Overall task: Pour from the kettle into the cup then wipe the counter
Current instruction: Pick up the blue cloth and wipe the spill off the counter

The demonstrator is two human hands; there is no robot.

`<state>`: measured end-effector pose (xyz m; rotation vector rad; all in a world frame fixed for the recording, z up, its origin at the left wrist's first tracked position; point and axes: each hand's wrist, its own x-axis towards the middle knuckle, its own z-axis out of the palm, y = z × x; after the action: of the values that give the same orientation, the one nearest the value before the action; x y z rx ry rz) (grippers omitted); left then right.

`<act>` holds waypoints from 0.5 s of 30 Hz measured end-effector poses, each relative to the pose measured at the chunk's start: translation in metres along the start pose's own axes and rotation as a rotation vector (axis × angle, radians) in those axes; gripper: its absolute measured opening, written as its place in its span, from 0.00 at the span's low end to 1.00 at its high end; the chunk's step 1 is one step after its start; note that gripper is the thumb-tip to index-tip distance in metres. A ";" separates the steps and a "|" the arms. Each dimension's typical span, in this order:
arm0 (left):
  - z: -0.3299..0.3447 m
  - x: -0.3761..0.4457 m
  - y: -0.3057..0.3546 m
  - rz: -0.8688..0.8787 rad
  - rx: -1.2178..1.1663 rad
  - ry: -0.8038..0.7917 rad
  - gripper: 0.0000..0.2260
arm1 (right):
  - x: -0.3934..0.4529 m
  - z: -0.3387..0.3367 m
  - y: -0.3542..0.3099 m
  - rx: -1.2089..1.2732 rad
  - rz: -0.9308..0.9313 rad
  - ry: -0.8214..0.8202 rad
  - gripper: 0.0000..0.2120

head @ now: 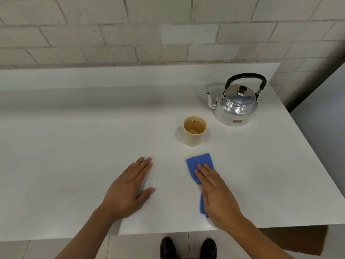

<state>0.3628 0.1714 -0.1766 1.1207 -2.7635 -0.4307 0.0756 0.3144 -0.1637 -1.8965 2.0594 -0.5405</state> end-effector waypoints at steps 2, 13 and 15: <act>-0.002 -0.004 -0.001 -0.020 0.004 0.001 0.34 | 0.020 0.013 -0.014 -0.052 -0.023 0.012 0.27; -0.007 -0.009 -0.002 -0.023 -0.080 -0.017 0.48 | 0.029 0.040 -0.055 -0.061 -0.433 -0.272 0.28; -0.006 -0.009 -0.003 -0.031 -0.064 -0.031 0.49 | 0.006 0.024 -0.029 0.013 -0.475 -0.321 0.25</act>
<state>0.3723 0.1742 -0.1716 1.1534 -2.7404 -0.5408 0.1122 0.3049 -0.1716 -2.2978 1.4088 -0.3169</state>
